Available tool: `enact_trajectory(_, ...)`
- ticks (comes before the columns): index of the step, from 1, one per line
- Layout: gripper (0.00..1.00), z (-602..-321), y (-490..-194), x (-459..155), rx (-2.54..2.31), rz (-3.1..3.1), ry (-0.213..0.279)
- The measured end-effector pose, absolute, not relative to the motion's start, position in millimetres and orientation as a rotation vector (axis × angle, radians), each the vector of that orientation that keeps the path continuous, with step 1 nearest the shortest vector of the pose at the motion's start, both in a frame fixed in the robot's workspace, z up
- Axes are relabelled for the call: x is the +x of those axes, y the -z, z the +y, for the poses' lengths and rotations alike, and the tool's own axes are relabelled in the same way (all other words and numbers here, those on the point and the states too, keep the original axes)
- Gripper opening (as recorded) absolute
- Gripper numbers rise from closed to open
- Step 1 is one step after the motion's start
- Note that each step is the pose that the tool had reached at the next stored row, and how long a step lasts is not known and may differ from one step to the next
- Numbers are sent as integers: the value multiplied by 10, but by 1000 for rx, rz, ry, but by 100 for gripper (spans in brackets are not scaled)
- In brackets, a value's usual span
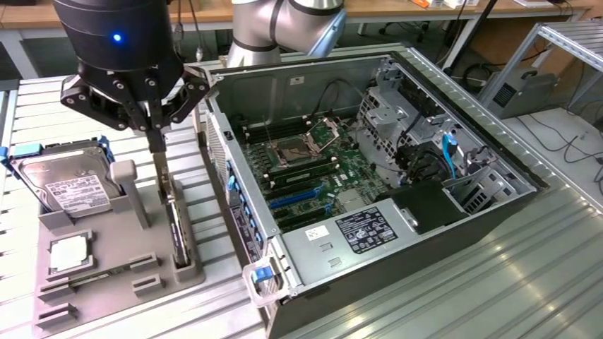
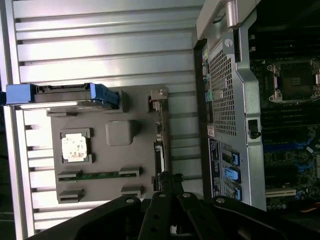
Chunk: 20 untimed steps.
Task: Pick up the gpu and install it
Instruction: 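Reach for the gpu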
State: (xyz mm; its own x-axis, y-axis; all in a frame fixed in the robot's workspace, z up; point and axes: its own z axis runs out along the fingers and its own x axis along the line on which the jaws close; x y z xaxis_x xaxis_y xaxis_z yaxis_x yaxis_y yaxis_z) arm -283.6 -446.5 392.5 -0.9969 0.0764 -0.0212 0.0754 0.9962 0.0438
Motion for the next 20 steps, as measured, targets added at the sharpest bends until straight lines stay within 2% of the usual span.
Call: enact_trajectory(20, 11, -4669, -3910, -2908, 118, 3116, -66)
